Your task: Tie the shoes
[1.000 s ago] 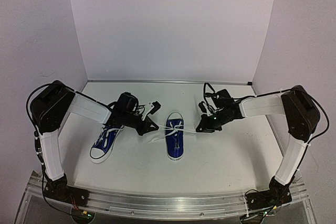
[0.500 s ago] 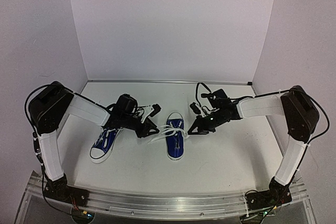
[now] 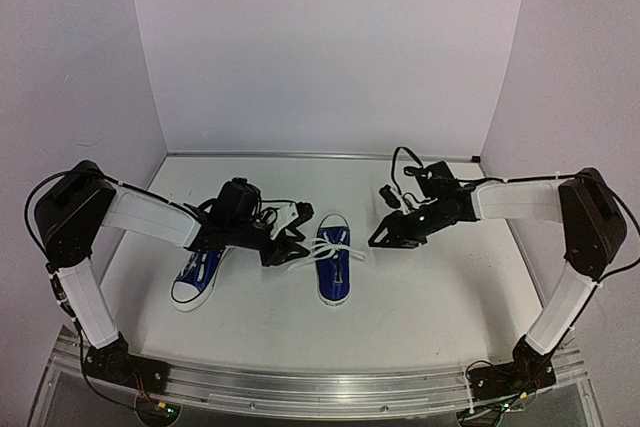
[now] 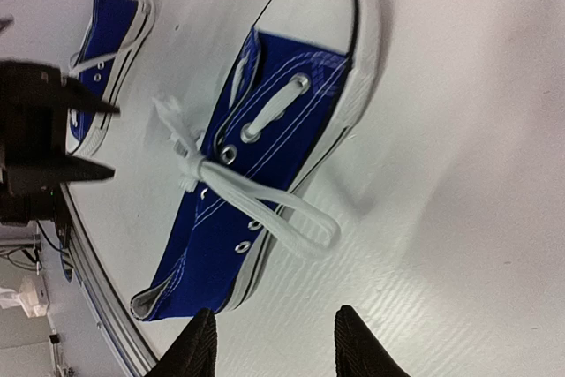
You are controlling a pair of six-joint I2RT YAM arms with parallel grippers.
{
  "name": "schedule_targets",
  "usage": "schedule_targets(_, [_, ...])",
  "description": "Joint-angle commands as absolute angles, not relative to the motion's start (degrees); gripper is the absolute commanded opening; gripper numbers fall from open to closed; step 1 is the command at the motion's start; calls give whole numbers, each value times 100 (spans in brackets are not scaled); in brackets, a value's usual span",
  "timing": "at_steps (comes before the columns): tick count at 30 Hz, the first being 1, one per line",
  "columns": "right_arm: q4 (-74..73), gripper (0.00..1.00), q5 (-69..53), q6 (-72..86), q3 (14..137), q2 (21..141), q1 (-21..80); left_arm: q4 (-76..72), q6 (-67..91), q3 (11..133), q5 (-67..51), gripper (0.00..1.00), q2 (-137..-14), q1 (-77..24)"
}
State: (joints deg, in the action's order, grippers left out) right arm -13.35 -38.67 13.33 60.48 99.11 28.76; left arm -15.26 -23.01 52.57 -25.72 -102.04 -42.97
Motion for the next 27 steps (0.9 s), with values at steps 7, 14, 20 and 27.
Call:
schedule_targets(7, [-1301, 40, -3599, 1229, 6760, 10474, 2643, -1443, -2805, 5299, -3290, 24, -10407, -4394])
schedule_targets(14, [-1246, 38, -3775, 1047, 6942, 10908, 2655, -1434, -2816, 5578, -3089, 22, -10774, -4395])
schedule_targets(20, [-1128, 37, -3780, 974, 6976, 11262, 2676, -1447, -2726, 5870, -2691, 24, -11006, -4395])
schedule_targets(27, [-907, 36, -3749, 1042, 6979, 11574, 2699, -1434, -2691, 6116, -2395, 26, -11245, -4395])
